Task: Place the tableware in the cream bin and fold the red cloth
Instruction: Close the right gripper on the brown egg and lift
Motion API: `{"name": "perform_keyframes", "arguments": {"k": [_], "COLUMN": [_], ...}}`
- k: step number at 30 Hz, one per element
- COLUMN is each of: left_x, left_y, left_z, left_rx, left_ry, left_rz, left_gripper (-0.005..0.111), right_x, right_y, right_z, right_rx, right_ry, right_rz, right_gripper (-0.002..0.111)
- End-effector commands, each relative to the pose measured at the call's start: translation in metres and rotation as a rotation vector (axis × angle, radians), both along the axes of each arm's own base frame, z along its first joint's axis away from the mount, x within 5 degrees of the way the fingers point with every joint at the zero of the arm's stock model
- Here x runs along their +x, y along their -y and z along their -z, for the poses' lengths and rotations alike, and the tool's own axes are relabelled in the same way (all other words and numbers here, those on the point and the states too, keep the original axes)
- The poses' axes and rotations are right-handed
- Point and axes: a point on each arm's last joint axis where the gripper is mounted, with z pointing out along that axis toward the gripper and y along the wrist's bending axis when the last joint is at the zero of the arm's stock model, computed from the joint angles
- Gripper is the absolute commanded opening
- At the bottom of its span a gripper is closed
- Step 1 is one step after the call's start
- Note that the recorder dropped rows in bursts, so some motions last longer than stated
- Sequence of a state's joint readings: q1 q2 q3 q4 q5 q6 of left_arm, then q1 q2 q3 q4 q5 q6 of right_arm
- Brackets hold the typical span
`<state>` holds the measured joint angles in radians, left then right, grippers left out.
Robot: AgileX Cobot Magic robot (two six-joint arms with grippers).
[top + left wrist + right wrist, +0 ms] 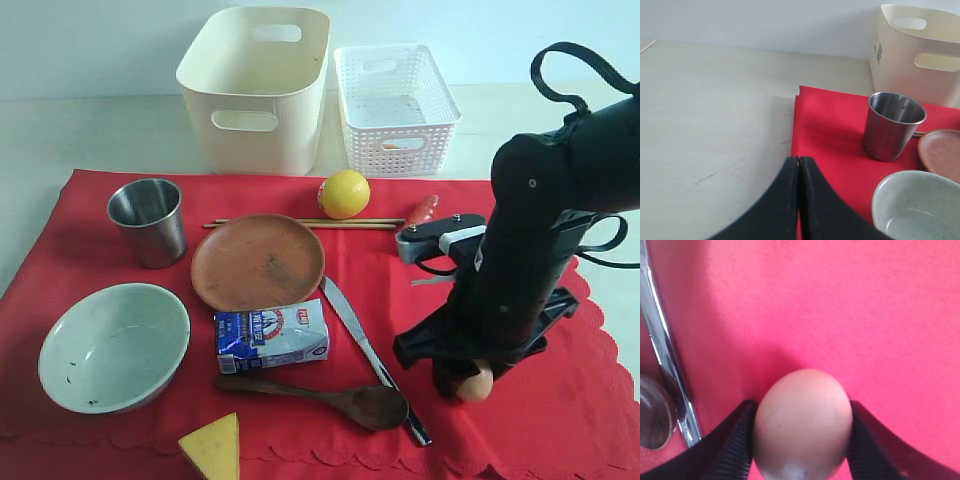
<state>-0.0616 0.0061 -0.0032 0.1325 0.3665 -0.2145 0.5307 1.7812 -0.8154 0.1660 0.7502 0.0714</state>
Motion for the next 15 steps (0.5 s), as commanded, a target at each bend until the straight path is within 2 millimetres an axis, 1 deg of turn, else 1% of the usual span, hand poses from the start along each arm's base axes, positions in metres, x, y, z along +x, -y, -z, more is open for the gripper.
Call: {"name": "perform_keyframes", "arguments": {"k": [1, 8, 15], "left_x": [0.000, 0.000, 0.000], "left_y": [0.000, 0.000, 0.000], "left_z": [0.000, 0.000, 0.000], "left_rx": [-0.006, -0.006, -0.006], "left_ry": [0.011, 0.011, 0.011], "left_rz": [-0.002, -0.002, -0.002], "left_gripper": [0.000, 0.000, 0.000], "right_x": [-0.003, -0.004, -0.005], "right_y": [0.000, 0.001, 0.002], "right_z": [0.000, -0.003, -0.024], "right_rx": [-0.014, -0.013, 0.025], "right_ry": [-0.019, -0.024, 0.041], "right_rz": [-0.021, -0.039, -0.041], "right_gripper": [0.018, 0.018, 0.015]}}
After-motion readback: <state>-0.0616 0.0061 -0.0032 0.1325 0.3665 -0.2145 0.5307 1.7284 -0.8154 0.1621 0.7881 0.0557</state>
